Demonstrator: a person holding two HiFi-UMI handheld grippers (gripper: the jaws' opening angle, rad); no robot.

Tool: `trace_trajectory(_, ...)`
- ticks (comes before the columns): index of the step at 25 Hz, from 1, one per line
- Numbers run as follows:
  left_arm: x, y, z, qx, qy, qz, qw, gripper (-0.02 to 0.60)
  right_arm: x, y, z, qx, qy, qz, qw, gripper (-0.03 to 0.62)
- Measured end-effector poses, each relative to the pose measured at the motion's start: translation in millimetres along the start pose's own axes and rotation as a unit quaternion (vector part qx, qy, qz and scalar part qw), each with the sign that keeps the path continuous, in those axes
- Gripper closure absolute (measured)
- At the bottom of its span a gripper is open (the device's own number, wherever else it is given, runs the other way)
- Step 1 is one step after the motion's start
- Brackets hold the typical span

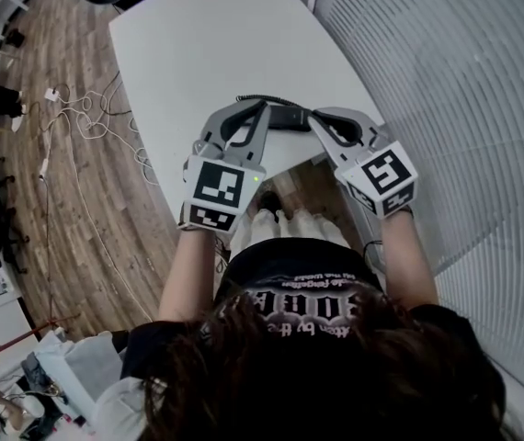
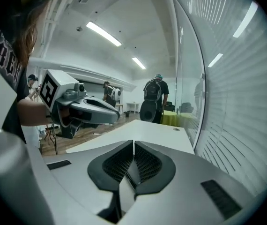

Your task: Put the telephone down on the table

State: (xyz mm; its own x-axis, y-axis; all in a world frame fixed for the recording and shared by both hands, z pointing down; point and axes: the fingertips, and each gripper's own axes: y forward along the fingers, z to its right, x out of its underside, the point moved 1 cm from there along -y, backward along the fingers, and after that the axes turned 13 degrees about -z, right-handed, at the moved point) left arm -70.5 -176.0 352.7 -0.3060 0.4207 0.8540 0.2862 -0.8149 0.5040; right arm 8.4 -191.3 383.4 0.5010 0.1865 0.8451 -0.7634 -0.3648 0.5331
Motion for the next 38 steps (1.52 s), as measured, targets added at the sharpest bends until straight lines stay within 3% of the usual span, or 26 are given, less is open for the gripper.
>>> trace_trajectory(5, -3, -15, 4, -0.034, -0.017, -0.008, 0.9992, 0.578, -18, -20, -6, 0.012, -0.007, 0.033, 0.999, 0.562)
trace_trajectory(15, 5, -46, 13, -0.082, -0.056, -0.017, 0.9949, 0.578, -18, -36, -10, 0.047, 0.030, 0.057, 0.997, 0.565)
trace_trajectory(38, 18, -64, 21, -0.078, -0.062, -0.034, 0.9945, 0.578, -23, -53, -28, 0.061, 0.031, 0.075, 0.995, 0.566)
